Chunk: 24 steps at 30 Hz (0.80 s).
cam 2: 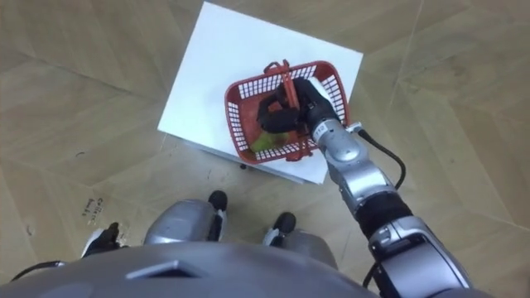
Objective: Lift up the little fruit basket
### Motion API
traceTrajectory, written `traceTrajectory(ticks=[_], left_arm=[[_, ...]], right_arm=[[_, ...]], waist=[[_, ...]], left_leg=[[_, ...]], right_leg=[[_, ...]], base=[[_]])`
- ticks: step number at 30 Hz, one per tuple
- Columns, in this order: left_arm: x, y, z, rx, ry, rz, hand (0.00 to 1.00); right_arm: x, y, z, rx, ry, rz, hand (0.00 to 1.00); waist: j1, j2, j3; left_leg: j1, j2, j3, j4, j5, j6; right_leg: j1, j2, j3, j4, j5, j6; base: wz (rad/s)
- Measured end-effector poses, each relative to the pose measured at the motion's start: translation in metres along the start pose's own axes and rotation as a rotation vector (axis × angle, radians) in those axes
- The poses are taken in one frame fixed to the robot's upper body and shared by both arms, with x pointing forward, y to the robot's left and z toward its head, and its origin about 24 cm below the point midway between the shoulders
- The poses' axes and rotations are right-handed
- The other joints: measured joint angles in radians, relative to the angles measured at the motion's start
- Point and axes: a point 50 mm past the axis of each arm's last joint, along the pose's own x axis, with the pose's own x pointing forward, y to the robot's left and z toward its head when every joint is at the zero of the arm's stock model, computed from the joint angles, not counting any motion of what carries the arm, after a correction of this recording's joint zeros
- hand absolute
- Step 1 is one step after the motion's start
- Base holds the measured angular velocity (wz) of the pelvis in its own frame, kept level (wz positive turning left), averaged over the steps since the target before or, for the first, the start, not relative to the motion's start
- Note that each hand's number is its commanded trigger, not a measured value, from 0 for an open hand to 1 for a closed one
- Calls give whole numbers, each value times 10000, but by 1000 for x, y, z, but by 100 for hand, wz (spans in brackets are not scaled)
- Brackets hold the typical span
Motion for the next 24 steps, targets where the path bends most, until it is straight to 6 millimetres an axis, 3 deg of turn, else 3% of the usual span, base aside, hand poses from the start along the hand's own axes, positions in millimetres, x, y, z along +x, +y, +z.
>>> traceTrajectory(ticks=[10, 24], left_arm=[[0, -1, -3, 37, 240, -69, 0], [0, -2, -6, 33, 337, -263, 0]], right_arm=[[-1, 2, -14, 83, 687, 101, 0], [0, 7, -13, 5, 628, 181, 0]], waist=[[68, -36, 1], [65, 25, -12]], left_leg=[[-255, 33, -10, 723, -253, 70], [-290, 45, -15, 852, -305, 90]], right_leg=[[-1, 3, -26, 296, -3, 11], [23, 9, -58, 320, -2, 12]], base=[[-1], [0]])
